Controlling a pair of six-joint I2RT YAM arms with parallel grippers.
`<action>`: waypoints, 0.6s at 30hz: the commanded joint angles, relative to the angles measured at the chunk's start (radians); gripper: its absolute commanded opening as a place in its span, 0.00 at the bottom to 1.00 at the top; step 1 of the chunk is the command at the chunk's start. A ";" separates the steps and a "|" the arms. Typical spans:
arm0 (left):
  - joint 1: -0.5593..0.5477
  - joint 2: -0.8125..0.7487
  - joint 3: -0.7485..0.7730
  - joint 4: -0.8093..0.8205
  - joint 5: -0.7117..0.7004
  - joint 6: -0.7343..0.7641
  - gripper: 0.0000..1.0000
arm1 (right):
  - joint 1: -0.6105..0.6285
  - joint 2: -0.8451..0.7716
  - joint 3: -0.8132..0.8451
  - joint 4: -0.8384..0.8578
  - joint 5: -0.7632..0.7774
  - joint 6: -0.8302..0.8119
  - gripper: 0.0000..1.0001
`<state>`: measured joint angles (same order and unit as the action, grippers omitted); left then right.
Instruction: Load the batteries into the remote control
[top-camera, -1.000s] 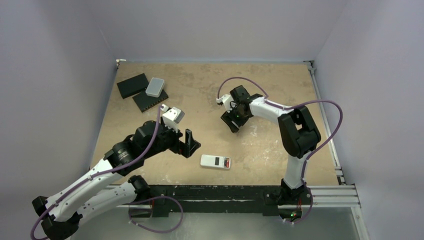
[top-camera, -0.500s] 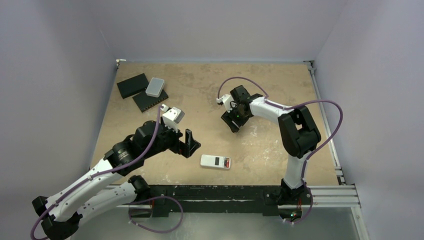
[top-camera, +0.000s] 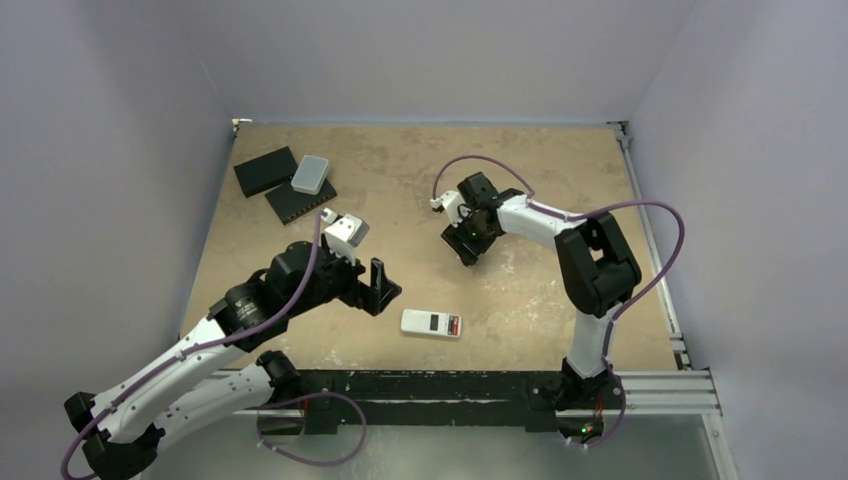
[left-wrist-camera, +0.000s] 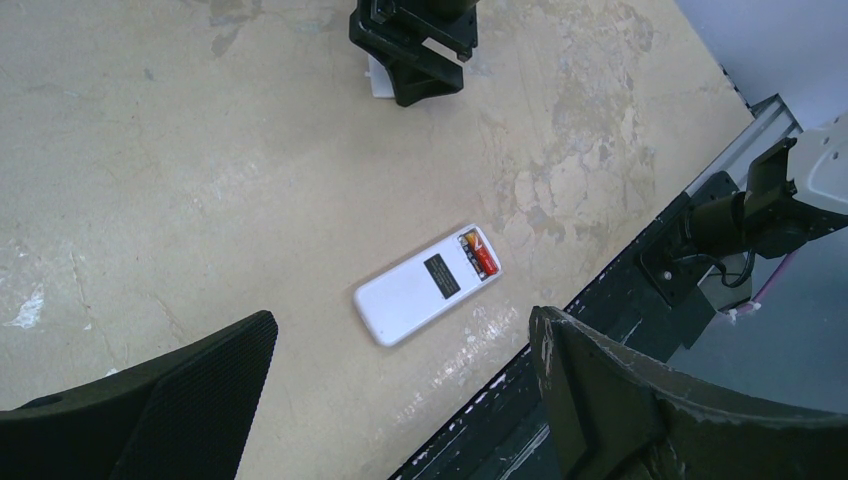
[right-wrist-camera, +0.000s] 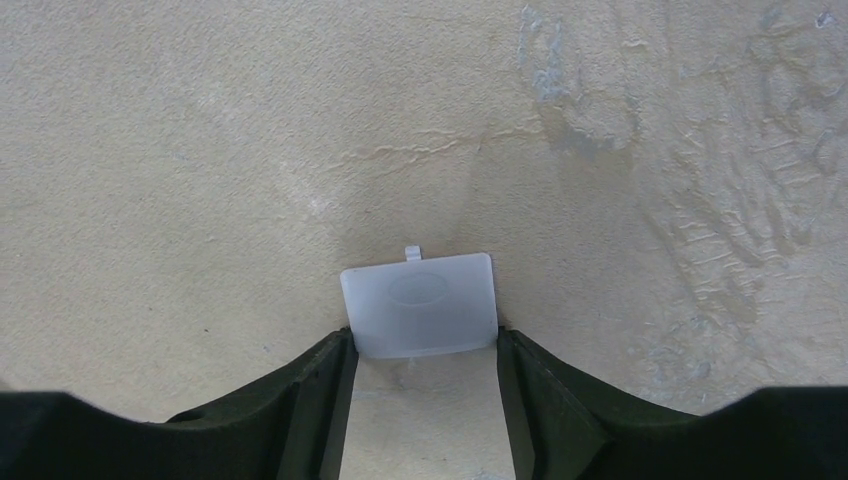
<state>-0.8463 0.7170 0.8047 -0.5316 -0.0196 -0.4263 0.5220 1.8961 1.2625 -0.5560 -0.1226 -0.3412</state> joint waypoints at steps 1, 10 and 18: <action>0.002 -0.007 -0.003 0.030 -0.006 0.011 0.99 | 0.009 -0.039 -0.016 -0.022 -0.009 0.006 0.58; 0.001 -0.001 -0.003 0.027 -0.011 0.004 0.99 | 0.035 -0.121 -0.030 -0.017 0.006 0.057 0.35; 0.002 0.002 -0.003 0.020 -0.036 -0.008 0.99 | 0.112 -0.268 -0.084 -0.030 0.045 0.098 0.32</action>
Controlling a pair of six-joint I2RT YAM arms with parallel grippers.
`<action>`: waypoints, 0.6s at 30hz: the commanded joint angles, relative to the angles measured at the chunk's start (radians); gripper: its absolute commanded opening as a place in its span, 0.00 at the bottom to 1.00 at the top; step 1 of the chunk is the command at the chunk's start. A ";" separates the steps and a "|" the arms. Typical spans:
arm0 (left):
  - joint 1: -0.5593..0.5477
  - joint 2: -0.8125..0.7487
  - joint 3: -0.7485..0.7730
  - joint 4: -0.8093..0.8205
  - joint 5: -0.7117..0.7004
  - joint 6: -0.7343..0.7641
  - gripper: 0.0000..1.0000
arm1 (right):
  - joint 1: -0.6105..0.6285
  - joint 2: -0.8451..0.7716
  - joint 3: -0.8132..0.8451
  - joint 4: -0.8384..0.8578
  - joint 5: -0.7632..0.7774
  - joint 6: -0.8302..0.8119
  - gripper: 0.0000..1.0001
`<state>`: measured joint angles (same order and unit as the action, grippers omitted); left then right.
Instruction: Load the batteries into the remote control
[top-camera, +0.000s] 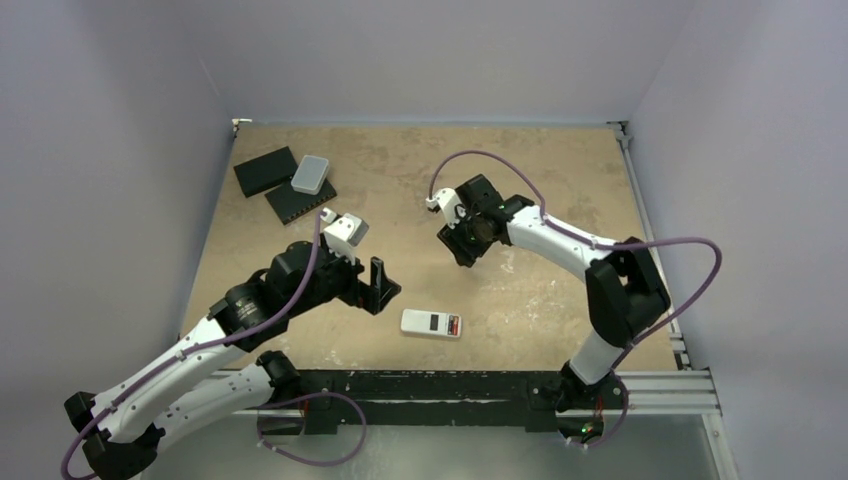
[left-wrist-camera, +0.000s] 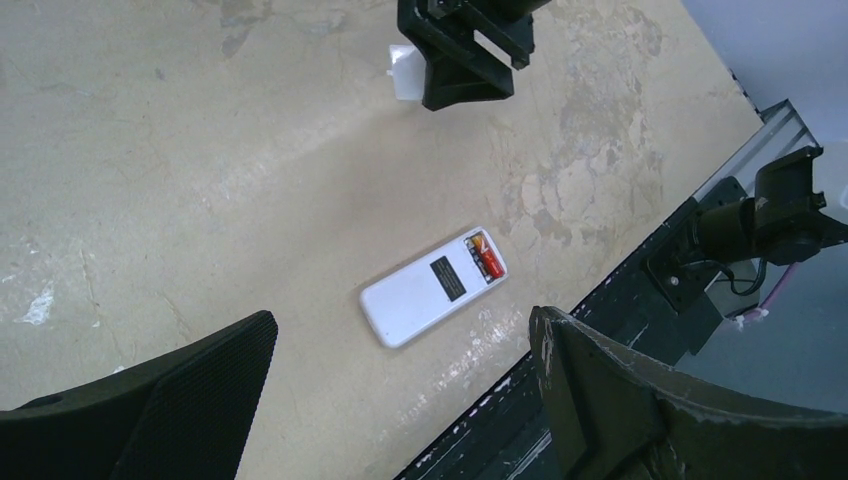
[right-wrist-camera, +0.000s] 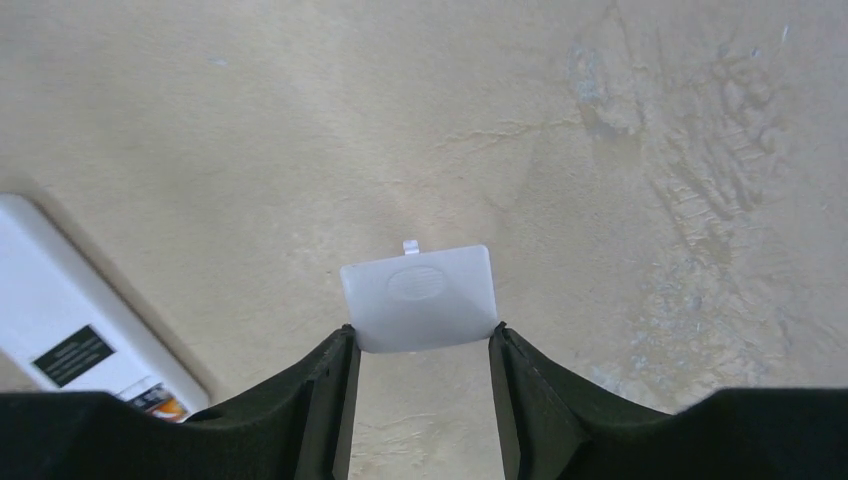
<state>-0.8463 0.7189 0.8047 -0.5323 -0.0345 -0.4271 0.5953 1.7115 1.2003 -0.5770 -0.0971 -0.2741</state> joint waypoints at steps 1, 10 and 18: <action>0.001 0.003 -0.002 0.019 -0.023 -0.010 0.99 | 0.049 -0.102 -0.029 -0.016 0.024 0.036 0.32; 0.002 -0.010 -0.013 0.007 -0.088 -0.110 0.97 | 0.152 -0.308 -0.133 -0.008 0.058 0.032 0.32; 0.001 -0.057 -0.031 0.004 -0.127 -0.137 0.97 | 0.172 -0.367 -0.101 -0.025 0.139 0.033 0.32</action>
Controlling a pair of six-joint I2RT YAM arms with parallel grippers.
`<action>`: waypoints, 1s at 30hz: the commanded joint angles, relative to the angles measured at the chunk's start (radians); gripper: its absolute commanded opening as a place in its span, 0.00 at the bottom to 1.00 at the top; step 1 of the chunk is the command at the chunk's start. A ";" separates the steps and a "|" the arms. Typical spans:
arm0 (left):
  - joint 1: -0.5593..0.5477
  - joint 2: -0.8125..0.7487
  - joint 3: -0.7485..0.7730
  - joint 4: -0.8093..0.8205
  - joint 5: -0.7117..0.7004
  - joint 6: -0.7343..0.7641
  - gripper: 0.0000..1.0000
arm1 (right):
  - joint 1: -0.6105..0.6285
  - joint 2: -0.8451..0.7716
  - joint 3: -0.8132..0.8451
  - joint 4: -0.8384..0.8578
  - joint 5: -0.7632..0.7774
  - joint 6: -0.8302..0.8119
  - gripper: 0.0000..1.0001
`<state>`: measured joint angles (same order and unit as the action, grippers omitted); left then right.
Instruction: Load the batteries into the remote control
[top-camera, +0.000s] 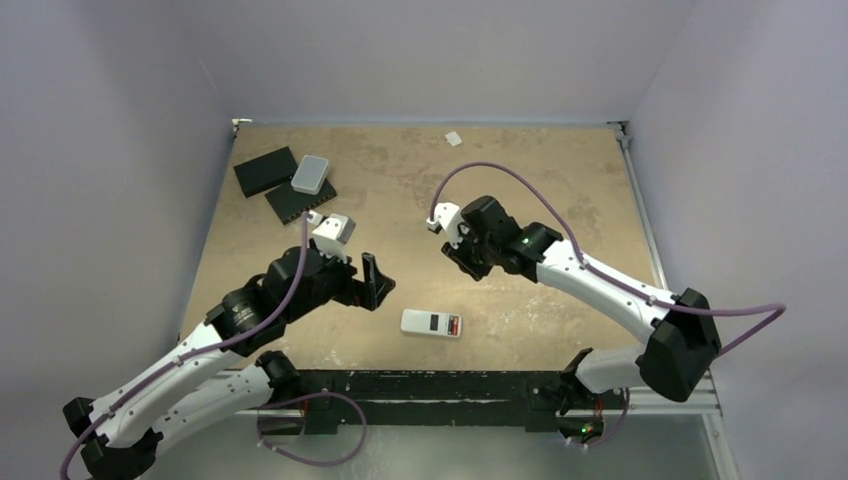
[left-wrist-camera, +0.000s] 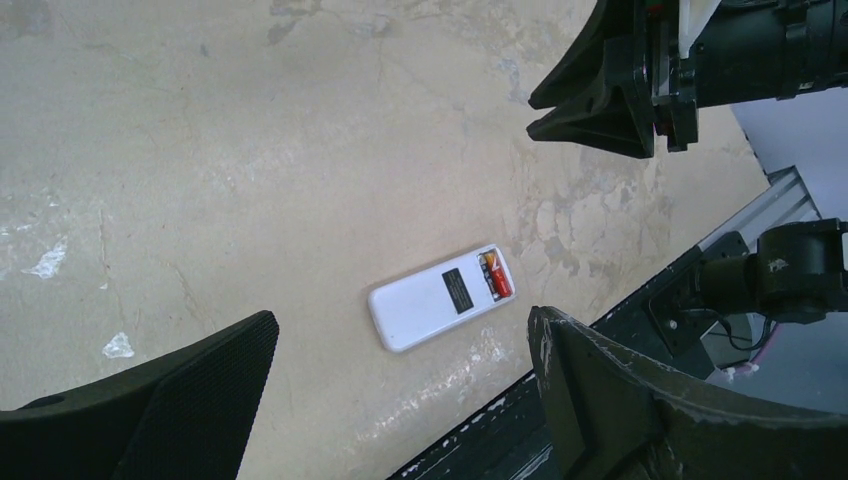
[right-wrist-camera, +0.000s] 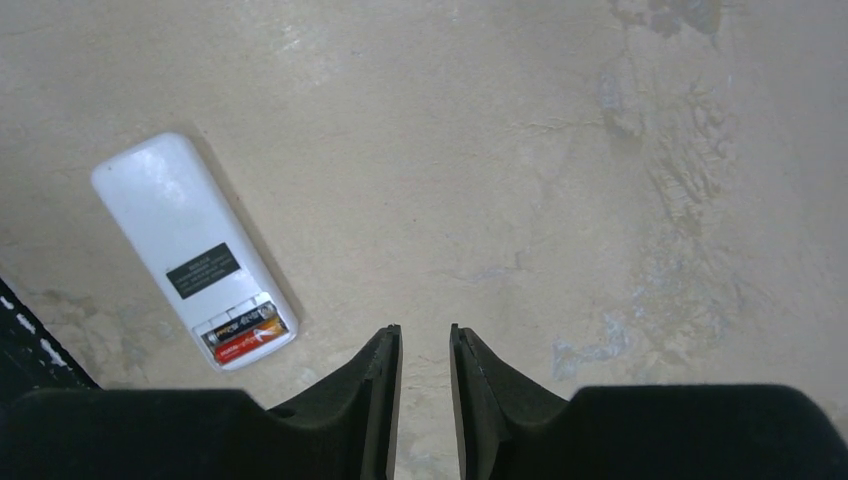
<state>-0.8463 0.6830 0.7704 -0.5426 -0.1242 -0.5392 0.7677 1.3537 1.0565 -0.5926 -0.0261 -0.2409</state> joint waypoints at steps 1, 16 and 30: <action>0.002 -0.021 0.005 0.011 -0.038 -0.025 0.97 | -0.001 -0.005 0.056 -0.012 0.077 0.002 0.33; 0.002 -0.028 0.034 -0.017 -0.050 -0.013 0.97 | -0.044 0.119 0.243 0.038 0.296 0.148 0.68; 0.002 -0.059 0.049 -0.035 -0.076 0.051 0.97 | -0.177 0.473 0.699 0.094 0.291 0.331 0.80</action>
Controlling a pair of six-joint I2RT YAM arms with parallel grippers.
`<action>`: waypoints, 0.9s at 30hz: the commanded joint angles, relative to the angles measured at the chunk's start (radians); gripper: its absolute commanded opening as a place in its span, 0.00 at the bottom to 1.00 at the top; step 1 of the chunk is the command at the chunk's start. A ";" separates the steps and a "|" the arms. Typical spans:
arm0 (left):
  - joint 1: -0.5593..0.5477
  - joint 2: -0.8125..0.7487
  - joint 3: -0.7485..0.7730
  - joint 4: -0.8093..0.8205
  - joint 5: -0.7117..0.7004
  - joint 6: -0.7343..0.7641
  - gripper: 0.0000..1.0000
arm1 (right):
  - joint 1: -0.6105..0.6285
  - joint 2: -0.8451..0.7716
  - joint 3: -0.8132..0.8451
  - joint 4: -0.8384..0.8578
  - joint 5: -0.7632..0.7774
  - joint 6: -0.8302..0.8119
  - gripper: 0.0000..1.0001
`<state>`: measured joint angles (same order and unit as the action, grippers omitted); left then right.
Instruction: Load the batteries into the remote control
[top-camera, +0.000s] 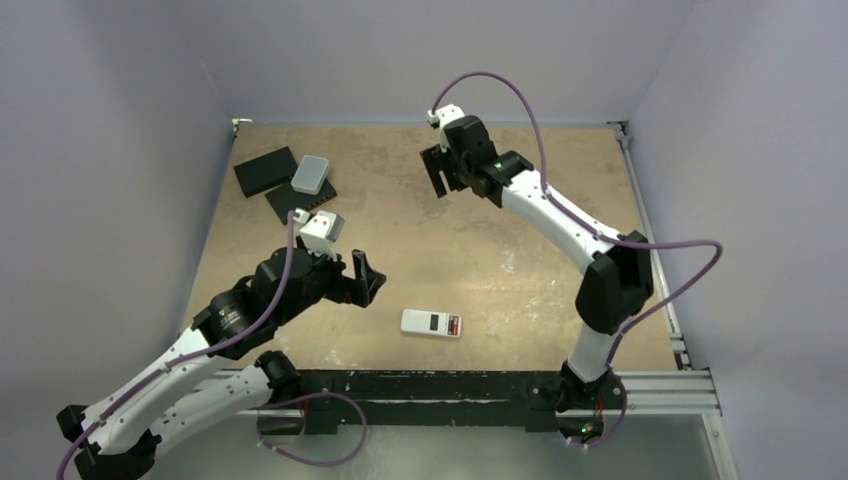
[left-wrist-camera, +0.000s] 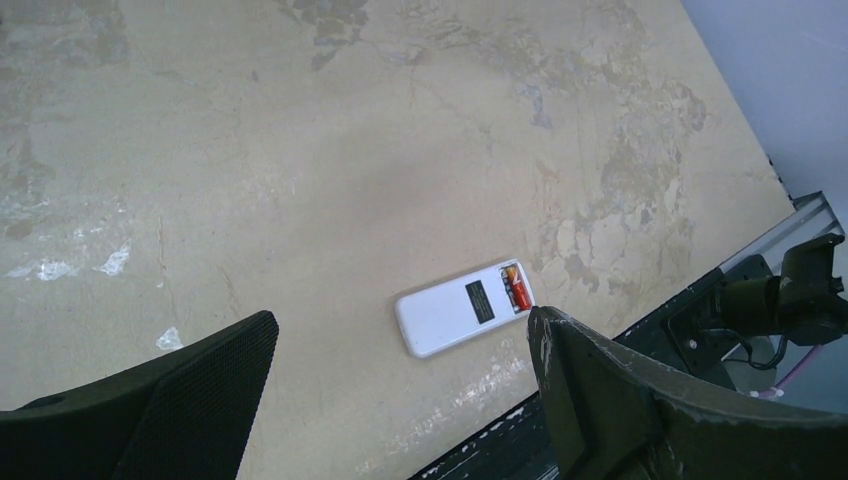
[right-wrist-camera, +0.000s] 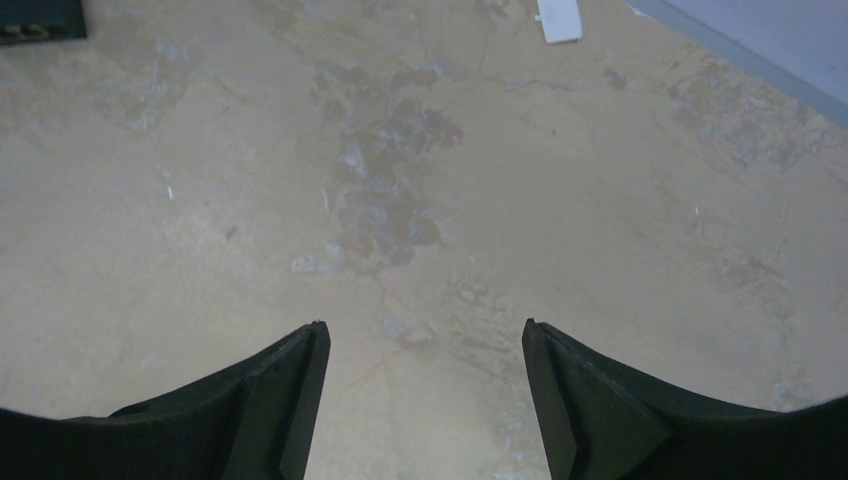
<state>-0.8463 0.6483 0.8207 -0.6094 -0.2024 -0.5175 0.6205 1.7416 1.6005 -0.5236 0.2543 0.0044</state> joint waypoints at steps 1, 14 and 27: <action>0.001 -0.029 -0.001 0.030 0.007 0.031 0.97 | -0.038 0.120 0.216 0.022 0.012 0.097 0.80; 0.003 -0.057 -0.017 0.044 0.006 0.033 0.99 | -0.155 0.535 0.654 0.038 -0.047 0.267 0.76; 0.003 -0.034 -0.015 0.040 -0.005 0.030 0.99 | -0.243 0.708 0.761 0.215 -0.100 0.405 0.64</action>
<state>-0.8463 0.6083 0.8059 -0.5930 -0.2016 -0.5041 0.3893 2.4378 2.2700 -0.4221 0.1814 0.3447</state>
